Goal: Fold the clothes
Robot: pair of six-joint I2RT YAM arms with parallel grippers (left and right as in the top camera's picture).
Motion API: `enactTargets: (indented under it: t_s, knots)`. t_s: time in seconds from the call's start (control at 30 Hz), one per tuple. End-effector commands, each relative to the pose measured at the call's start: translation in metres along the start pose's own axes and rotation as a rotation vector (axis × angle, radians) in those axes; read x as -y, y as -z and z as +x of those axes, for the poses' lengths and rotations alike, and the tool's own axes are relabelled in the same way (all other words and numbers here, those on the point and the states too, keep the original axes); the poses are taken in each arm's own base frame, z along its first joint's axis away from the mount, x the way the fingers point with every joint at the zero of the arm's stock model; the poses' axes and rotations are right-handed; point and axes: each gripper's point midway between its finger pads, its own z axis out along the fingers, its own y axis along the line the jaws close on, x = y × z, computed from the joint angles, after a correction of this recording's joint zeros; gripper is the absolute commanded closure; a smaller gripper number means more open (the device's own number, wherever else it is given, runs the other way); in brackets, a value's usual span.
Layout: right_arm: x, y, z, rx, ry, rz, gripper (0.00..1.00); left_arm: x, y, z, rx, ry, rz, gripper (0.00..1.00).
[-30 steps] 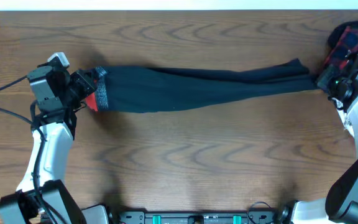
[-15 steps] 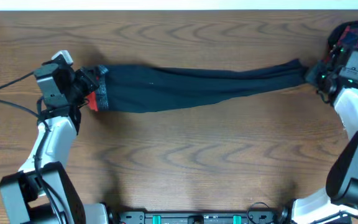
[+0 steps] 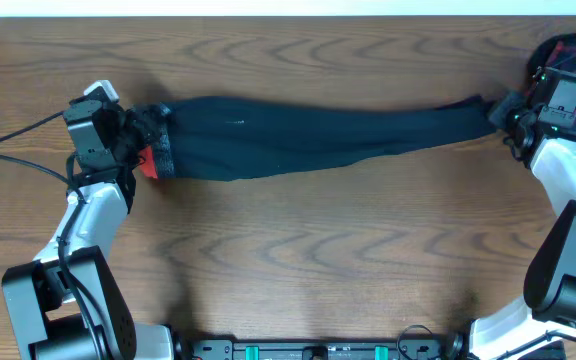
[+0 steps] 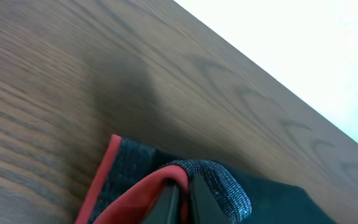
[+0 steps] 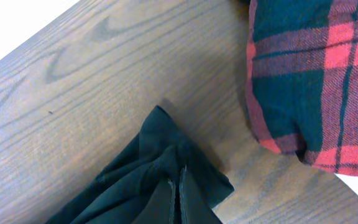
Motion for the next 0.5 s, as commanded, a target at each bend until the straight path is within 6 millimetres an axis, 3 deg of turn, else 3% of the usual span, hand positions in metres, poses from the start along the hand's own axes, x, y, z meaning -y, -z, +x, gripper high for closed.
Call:
enactTargets:
  t_s: [0.0,0.2,0.23,0.3,0.33,0.37,0.4,0.47]
  knots:
    - [0.002,-0.004,-0.007,0.024,-0.021,0.026,0.99,-0.003,0.0,-0.02,0.061,-0.04,-0.045,0.94]
    - [0.003,-0.01,-0.006,0.026,-0.041,0.025,0.97,-0.008,-0.01,-0.016,0.06,-0.039,-0.051,0.94]
    - [0.003,-0.011,-0.006,0.029,-0.046,0.023,0.89,-0.009,-0.011,-0.014,0.057,-0.039,-0.052,0.94]
    - [0.003,-0.013,-0.006,0.03,-0.054,0.024,0.61,-0.01,-0.015,-0.012,0.052,-0.04,-0.05,0.93]
    - [0.004,-0.014,-0.006,0.029,-0.055,0.024,0.41,-0.01,-0.018,-0.01,0.048,-0.041,-0.049,0.86]
    - [0.004,-0.014,-0.005,0.028,-0.057,0.025,0.12,-0.009,-0.019,-0.008,0.046,-0.043,-0.048,0.73]
    - [0.004,-0.015,-0.004,0.026,-0.059,0.026,0.01,-0.008,-0.02,-0.008,0.047,-0.045,-0.044,0.64]
    - [0.005,-0.015,-0.004,0.023,-0.059,0.027,0.01,-0.007,-0.02,-0.009,0.05,-0.047,-0.041,0.58]
